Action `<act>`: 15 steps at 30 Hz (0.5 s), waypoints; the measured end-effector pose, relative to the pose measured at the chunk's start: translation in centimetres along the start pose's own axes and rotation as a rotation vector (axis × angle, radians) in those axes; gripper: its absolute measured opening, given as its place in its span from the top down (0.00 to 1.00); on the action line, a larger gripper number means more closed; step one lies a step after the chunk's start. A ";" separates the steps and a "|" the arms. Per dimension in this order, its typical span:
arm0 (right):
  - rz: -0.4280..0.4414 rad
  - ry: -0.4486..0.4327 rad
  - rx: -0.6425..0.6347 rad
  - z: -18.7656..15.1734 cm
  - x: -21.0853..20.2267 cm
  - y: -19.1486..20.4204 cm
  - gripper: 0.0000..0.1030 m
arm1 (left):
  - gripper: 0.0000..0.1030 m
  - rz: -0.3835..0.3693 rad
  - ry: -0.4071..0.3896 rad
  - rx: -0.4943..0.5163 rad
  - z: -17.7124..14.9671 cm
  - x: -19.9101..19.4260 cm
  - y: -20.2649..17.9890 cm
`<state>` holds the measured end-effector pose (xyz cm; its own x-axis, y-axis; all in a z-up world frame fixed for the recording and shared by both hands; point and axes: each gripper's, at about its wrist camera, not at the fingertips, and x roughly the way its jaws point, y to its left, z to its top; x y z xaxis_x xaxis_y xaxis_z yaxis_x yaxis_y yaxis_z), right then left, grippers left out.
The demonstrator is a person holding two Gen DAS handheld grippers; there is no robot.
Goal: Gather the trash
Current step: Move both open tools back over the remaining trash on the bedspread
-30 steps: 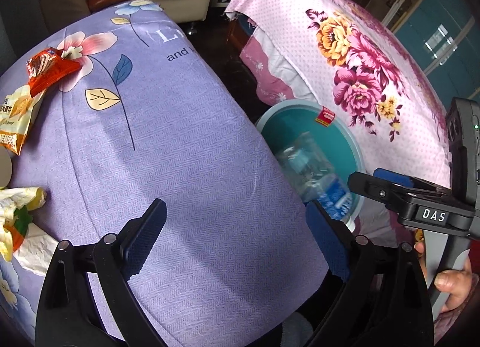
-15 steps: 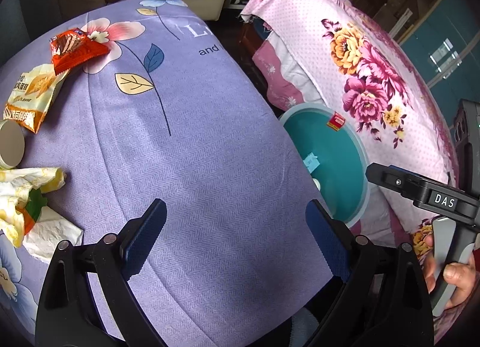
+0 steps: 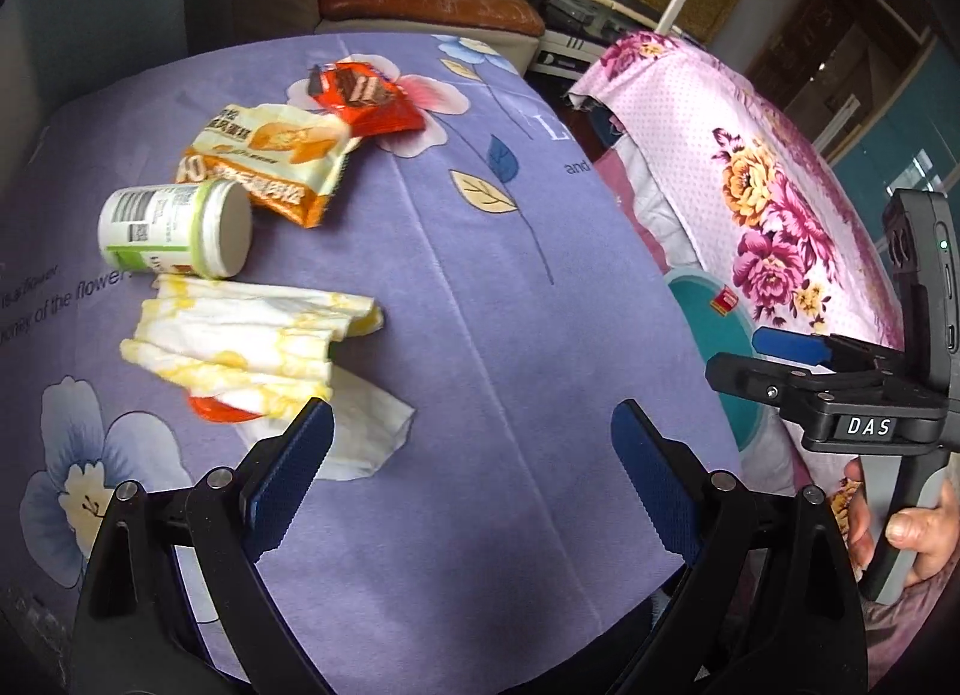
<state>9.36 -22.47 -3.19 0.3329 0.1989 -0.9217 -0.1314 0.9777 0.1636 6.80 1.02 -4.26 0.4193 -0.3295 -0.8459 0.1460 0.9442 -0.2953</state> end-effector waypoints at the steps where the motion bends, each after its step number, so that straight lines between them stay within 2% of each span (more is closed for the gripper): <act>1: 0.002 0.002 -0.028 0.4 0.2 1.3 0.15 | 0.09 0.008 -0.006 -0.024 -0.2 -0.5 1.4; 9: 0.053 0.020 -0.242 3.5 2.2 12.0 0.15 | 0.09 0.084 -0.023 -0.204 -1.7 -2.3 11.9; 15: 0.080 0.085 -0.368 5.2 5.1 18.8 0.15 | 0.09 0.098 -0.020 -0.242 -2.7 -2.7 15.9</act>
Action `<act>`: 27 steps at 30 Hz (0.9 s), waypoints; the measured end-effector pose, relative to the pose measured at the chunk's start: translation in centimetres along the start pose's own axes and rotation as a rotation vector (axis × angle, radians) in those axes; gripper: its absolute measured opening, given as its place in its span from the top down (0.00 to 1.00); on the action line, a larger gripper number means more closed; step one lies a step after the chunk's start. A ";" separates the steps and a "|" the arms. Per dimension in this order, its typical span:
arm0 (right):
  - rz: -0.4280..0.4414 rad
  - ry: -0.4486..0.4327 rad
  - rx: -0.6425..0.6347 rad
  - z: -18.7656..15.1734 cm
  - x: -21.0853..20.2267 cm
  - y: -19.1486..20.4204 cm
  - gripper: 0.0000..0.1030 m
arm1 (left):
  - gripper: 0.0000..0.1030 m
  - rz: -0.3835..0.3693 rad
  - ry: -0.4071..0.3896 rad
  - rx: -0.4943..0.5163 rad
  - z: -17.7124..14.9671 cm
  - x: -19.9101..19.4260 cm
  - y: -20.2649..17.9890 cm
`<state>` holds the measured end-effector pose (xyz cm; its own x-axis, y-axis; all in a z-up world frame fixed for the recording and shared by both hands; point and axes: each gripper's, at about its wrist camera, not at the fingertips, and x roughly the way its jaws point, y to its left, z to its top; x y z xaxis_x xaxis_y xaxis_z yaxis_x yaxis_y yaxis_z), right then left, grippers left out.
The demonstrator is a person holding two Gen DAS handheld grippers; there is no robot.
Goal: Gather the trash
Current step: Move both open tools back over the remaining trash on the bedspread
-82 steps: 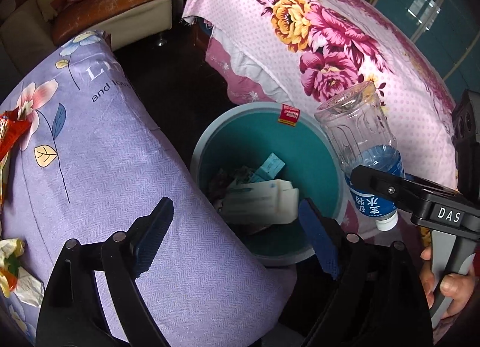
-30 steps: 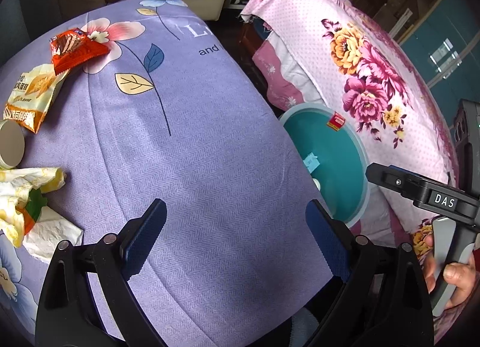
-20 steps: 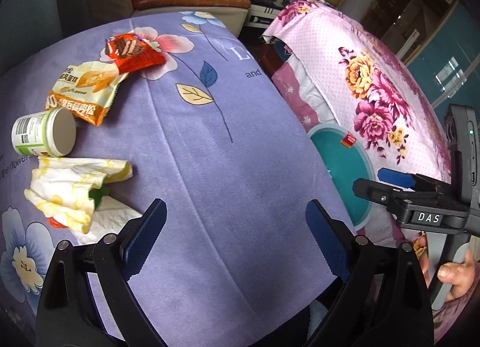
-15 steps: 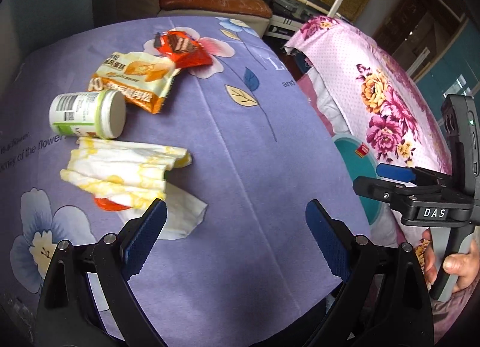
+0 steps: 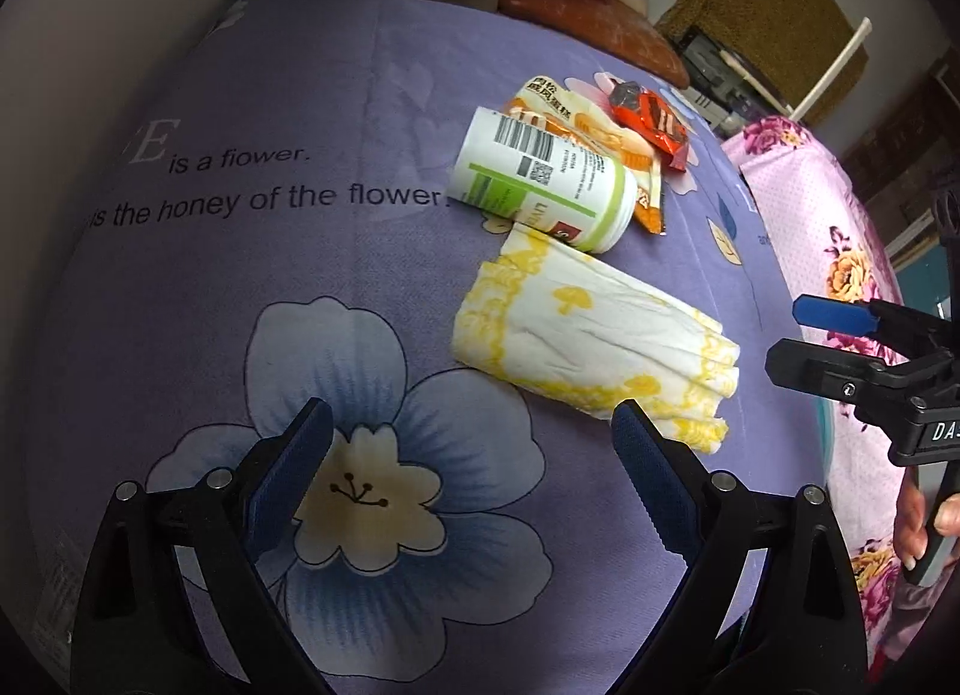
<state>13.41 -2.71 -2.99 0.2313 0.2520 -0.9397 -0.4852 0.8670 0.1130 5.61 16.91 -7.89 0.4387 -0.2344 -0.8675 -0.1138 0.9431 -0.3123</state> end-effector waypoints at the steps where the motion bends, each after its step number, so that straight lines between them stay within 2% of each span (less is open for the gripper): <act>1: 0.006 0.011 -0.017 0.6 0.6 0.7 0.15 | 0.09 -0.001 -0.002 -0.003 0.0 0.1 0.2; 5: 0.039 0.052 -0.062 2.2 2.6 2.8 0.15 | 0.09 -0.013 -0.009 -0.011 -0.3 0.0 1.7; 7: 0.025 0.067 -0.104 2.7 3.4 4.0 0.17 | 0.09 -0.012 -0.011 -0.015 -0.3 0.0 2.3; 11: 0.002 0.102 -0.153 3.2 5.1 5.6 0.39 | 0.09 -0.013 -0.003 -0.036 -0.6 0.3 3.5; 13: 0.004 0.120 -0.155 3.3 5.9 5.8 0.42 | 0.08 -0.022 -0.011 -0.042 -0.7 0.2 3.8; 16: 0.009 0.124 -0.156 3.0 6.7 6.1 0.55 | 0.08 -0.022 -0.013 -0.043 -0.8 0.2 3.9; 18: 0.002 0.101 -0.159 2.8 6.5 6.3 0.60 | 0.08 -0.017 -0.015 -0.040 -0.8 0.3 3.5; 20: 0.018 0.083 -0.140 2.4 6.0 6.2 0.78 | 0.08 -0.011 -0.014 -0.035 -1.0 0.2 3.5; 22: 0.057 0.079 -0.102 2.1 5.6 5.7 0.78 | 0.07 -0.008 -0.012 -0.030 -1.1 0.3 3.3; 24: 0.044 0.065 -0.100 1.9 5.3 5.4 0.79 | 0.07 -0.005 -0.009 -0.026 -1.2 0.4 3.0; 26: 0.042 0.058 -0.110 1.4 5.1 5.4 0.94 | 0.07 -0.008 -0.005 -0.024 -1.3 0.5 2.5; 27: 0.046 0.058 -0.107 1.2 5.0 5.3 0.94 | 0.07 -0.011 -0.002 -0.021 -1.3 0.5 2.4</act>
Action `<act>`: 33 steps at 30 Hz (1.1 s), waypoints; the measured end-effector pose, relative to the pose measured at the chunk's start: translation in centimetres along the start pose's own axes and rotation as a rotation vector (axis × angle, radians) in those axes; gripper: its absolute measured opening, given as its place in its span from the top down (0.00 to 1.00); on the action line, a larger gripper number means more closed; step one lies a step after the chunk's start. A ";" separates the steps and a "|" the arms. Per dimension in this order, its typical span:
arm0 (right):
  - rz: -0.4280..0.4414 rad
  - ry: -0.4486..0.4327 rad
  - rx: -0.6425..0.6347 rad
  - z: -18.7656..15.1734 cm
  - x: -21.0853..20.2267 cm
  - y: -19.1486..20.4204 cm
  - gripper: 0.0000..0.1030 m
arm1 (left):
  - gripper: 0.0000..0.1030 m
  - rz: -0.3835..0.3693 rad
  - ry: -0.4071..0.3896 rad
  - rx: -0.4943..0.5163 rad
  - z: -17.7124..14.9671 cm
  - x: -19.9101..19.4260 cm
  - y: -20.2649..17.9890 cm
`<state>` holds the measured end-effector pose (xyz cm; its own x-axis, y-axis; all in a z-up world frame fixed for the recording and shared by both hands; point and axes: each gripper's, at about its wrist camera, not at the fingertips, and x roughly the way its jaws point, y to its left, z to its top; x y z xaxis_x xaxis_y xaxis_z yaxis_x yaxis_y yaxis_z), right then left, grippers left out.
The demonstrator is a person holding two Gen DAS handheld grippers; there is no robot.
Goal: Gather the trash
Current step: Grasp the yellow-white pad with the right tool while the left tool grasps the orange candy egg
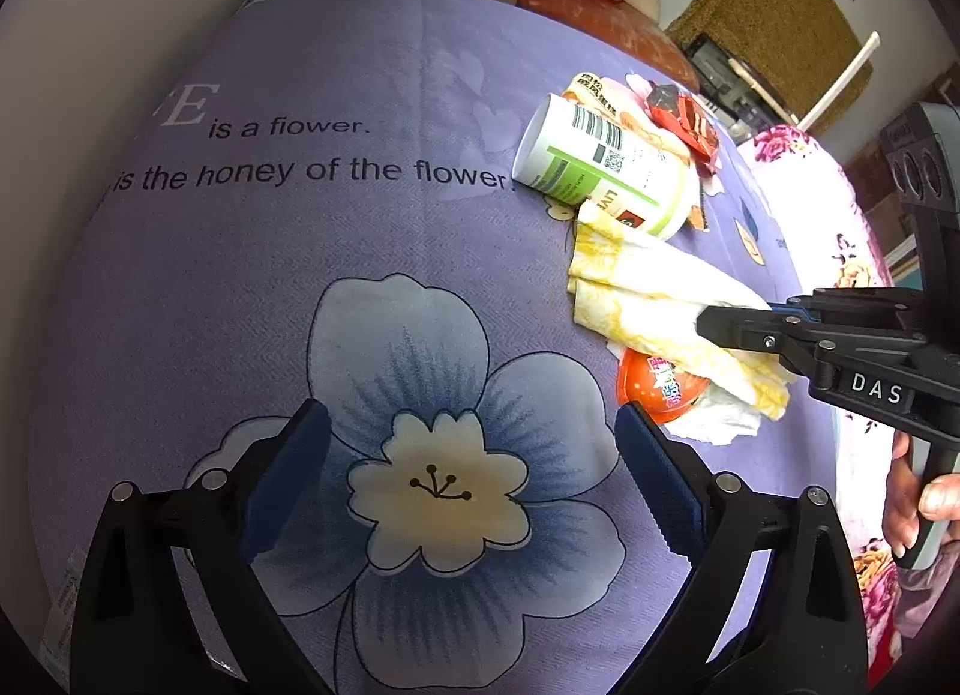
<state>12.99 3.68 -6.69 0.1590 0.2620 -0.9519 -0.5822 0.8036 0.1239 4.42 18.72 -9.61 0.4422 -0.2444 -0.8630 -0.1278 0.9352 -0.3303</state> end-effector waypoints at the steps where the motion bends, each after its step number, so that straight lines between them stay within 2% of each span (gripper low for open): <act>1: 0.006 -0.004 0.003 -0.3 -0.2 -0.1 0.95 | 0.07 -0.003 0.003 0.006 0.0 0.0 -0.2; 6: 0.035 -0.082 0.095 -1.6 -2.8 -2.7 0.95 | 0.07 0.001 0.013 0.085 0.0 0.2 -2.4; 9: 0.018 -0.119 0.188 -3.1 -4.0 -5.2 0.95 | 0.07 0.017 0.019 0.190 0.2 0.6 -4.5; 12: 0.018 -0.128 0.267 -5.0 -4.5 -7.6 0.95 | 0.07 0.073 -0.015 0.313 0.4 0.8 -7.2; 13: 0.021 -0.128 0.286 -5.6 -4.7 -8.4 0.95 | 0.08 0.099 -0.025 0.349 0.5 1.0 -8.0; 14: 0.022 -0.130 0.304 -6.1 -4.8 -9.0 0.95 | 0.16 0.107 -0.025 0.375 0.6 1.2 -8.8; 16: 0.028 -0.133 0.331 -7.0 -5.1 -9.9 0.95 | 0.24 0.087 -0.012 0.402 0.9 1.6 -10.0; 19: 0.039 -0.139 0.356 -7.9 -5.4 -10.8 0.95 | 0.26 0.095 -0.015 0.441 1.1 2.5 -11.4; 27: 0.072 -0.143 0.370 -8.6 -5.3 -11.4 0.95 | 0.26 0.100 0.035 0.478 1.0 5.2 -12.8; 28: 0.076 -0.143 0.372 -8.7 -5.2 -11.4 0.95 | 0.27 0.096 0.036 0.468 0.9 5.4 -12.7; 29: 0.079 -0.143 0.375 -8.7 -5.2 -11.4 0.95 | 0.41 0.092 0.037 0.454 0.9 5.4 -12.5; 33: 0.092 -0.145 0.380 -8.8 -5.2 -11.6 0.95 | 0.43 0.053 0.026 0.367 1.1 4.6 -11.4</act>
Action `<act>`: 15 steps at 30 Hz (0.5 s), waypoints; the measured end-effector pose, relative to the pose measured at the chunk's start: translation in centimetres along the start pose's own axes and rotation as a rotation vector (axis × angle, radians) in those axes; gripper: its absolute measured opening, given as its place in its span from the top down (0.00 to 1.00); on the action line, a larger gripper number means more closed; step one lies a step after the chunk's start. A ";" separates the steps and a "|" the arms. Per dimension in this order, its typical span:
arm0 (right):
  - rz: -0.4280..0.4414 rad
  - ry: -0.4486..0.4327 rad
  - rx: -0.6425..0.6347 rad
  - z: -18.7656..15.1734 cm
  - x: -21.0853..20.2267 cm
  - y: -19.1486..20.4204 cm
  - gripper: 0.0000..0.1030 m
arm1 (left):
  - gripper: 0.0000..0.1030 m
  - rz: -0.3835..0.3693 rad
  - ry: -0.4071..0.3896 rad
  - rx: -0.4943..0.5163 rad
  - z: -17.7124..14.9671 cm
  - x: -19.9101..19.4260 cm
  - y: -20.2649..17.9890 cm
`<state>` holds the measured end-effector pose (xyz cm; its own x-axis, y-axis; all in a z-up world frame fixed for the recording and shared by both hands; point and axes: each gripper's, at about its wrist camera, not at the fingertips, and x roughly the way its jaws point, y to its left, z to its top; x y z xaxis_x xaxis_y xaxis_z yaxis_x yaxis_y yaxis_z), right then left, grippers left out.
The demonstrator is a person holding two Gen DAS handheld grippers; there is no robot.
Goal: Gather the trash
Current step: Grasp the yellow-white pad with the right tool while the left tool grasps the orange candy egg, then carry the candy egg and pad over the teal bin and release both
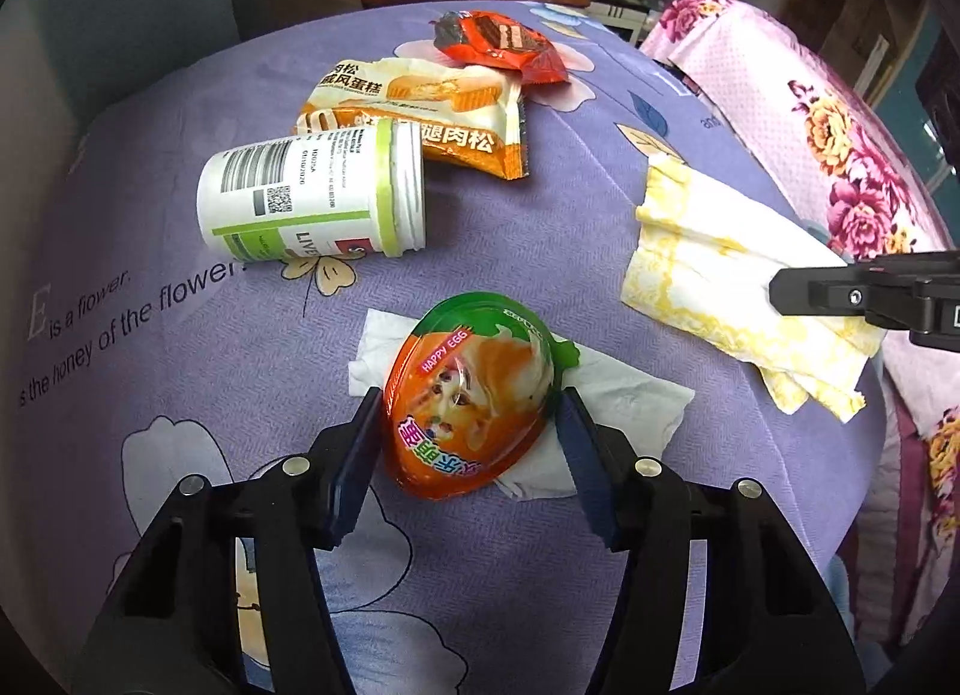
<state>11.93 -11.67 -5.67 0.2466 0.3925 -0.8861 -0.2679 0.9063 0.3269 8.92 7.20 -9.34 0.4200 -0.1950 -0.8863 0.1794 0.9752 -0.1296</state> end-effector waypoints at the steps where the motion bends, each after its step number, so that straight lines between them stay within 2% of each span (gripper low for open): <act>1: 0.003 -0.003 0.000 0.0 -0.1 0.0 0.95 | 0.43 -0.013 -0.009 -0.029 -0.1 -0.5 0.4; 4: 0.009 -0.012 0.000 -0.1 -0.4 -0.2 0.95 | 0.43 -0.050 -0.044 -0.103 -0.3 -2.4 1.8; 7: 0.016 -0.021 0.003 -0.3 -0.8 -0.3 0.95 | 0.43 -0.053 -0.078 -0.132 -0.3 -4.3 2.2; 15: 0.037 -0.067 0.024 -1.0 -2.9 -1.2 0.95 | 0.43 -0.063 -0.084 -0.088 -0.3 -5.7 -0.4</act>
<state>10.62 -14.06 -3.84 0.2985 0.4351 -0.8495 -0.2563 0.8939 0.3678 6.16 7.94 -4.36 0.4842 -0.2604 -0.8353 0.1302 0.9655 -0.2256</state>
